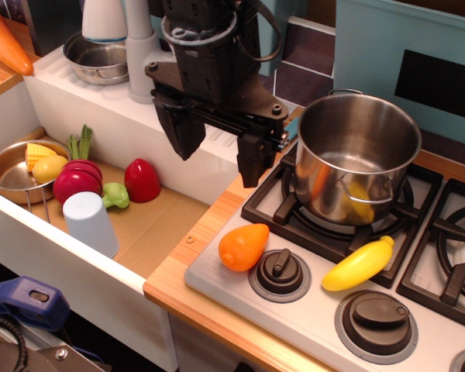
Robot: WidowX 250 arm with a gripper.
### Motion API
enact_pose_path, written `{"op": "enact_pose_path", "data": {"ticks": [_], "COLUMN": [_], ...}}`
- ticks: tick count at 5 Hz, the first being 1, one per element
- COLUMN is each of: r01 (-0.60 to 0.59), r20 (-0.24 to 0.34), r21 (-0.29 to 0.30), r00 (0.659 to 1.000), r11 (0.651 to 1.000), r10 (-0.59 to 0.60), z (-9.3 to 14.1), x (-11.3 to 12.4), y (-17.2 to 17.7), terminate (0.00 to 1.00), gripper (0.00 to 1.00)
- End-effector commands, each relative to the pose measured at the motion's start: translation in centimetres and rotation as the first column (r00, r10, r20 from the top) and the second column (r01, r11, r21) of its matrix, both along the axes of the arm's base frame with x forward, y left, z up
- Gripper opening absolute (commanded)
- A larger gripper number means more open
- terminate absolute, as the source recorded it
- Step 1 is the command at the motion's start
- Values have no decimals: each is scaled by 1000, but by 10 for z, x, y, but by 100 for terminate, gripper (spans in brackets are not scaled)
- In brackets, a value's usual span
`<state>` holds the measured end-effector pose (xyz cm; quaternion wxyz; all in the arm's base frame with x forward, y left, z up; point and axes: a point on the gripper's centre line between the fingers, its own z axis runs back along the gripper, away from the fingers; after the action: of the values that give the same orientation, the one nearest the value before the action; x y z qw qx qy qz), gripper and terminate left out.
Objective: Put carrot in pot or pan
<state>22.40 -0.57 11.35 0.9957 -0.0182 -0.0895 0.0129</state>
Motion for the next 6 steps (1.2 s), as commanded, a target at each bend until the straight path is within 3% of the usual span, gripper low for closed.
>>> {"op": "enact_pose_path", "data": {"ticks": [1,4,6], "r01": [0,-58,-69], "r20": [0,54,50], "r21": [0,-95,-156], "r00": [1000,997,996], "r11": [1000,994,985], "r10": [0,63,77], "z": [0,-43,-62], "x": [0,-1,0], "y": [0,-11,-18], "terminate": [0,0,0], "gripper": [100,100,100]}}
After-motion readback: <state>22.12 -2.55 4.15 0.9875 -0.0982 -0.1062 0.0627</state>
